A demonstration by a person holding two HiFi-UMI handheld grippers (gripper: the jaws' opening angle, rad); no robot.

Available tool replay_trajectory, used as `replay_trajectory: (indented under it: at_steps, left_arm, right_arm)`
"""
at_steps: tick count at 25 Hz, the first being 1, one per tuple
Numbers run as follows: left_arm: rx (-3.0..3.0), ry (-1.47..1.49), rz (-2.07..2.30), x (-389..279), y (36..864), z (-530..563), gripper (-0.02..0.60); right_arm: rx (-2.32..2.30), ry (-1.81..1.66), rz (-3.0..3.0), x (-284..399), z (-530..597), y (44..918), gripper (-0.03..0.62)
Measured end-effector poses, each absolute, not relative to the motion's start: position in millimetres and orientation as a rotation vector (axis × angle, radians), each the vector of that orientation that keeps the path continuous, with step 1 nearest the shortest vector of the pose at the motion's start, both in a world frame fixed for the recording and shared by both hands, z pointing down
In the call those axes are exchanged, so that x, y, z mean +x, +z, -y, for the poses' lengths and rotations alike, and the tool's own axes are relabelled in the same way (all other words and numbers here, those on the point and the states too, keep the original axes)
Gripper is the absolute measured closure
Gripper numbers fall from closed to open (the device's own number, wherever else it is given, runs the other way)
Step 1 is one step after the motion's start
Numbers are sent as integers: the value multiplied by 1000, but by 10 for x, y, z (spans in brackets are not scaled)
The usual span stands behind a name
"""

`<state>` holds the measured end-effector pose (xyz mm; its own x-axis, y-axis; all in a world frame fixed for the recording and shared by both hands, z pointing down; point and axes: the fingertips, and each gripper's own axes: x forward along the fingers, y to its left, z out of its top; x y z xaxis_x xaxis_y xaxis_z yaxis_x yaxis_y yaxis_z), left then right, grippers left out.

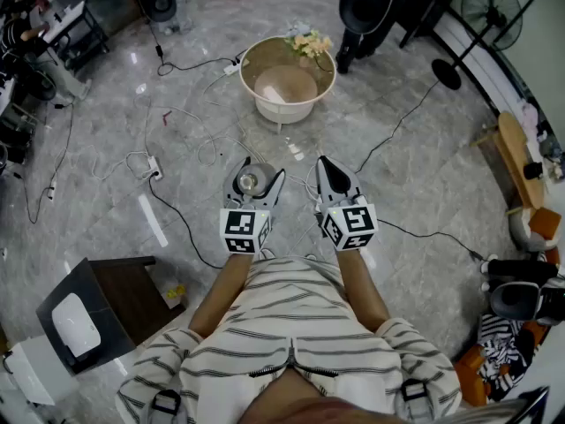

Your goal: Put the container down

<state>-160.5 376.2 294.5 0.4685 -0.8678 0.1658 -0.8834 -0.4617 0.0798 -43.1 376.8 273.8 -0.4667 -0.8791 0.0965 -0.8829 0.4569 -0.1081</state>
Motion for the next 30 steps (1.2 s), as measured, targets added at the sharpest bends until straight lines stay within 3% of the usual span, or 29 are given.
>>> replay_trajectory:
  at_steps: [16,30]
  left_arm:
    - [2621,151,1527,-1980,3011,-3733,252]
    - [2625,178,1505,-1855,3131,-2892,252]
  right_arm:
    - [1714,214,2639,-718,-3829,2742,586]
    - [1676,164,2658,-718,-2948,2834,586]
